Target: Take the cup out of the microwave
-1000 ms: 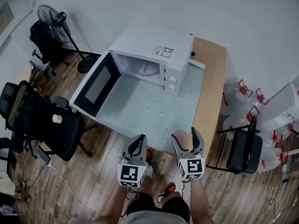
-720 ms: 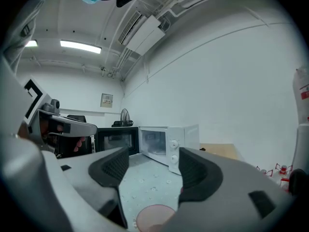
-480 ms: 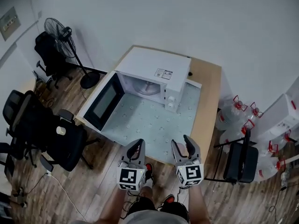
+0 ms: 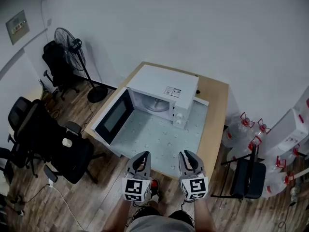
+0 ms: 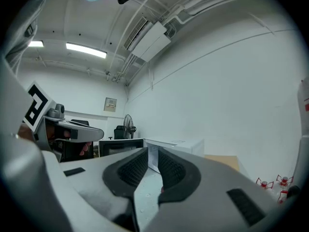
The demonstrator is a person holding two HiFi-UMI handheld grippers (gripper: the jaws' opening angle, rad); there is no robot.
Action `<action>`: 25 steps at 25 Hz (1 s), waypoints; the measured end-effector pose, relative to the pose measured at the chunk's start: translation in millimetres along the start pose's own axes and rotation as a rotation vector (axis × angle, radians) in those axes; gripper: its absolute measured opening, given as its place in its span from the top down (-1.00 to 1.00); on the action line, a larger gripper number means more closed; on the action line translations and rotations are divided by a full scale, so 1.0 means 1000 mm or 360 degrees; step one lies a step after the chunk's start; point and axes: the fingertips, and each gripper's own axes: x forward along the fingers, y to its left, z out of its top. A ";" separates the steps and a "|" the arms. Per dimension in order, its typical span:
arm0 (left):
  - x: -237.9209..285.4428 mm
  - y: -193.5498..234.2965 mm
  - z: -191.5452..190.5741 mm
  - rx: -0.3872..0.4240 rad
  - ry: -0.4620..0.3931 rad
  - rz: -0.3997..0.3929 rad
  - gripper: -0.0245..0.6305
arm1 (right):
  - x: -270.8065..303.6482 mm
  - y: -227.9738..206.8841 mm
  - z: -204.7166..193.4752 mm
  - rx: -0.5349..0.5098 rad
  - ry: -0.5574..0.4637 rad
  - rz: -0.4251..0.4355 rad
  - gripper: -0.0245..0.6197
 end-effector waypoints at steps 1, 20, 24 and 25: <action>-0.001 0.000 0.000 0.0001 0.0001 0.0000 0.85 | -0.001 0.001 0.001 -0.0004 0.0001 0.0000 0.70; -0.017 0.007 -0.005 0.0017 0.0016 0.0022 0.85 | -0.004 0.019 0.010 -0.0056 -0.0014 0.0021 0.87; -0.017 0.008 -0.007 0.0014 0.0020 0.0023 0.85 | -0.004 0.019 0.009 -0.0041 -0.0019 0.0026 0.87; -0.017 0.009 -0.009 0.0015 0.0025 0.0024 0.85 | -0.003 0.019 0.009 -0.0039 -0.0020 0.0026 0.87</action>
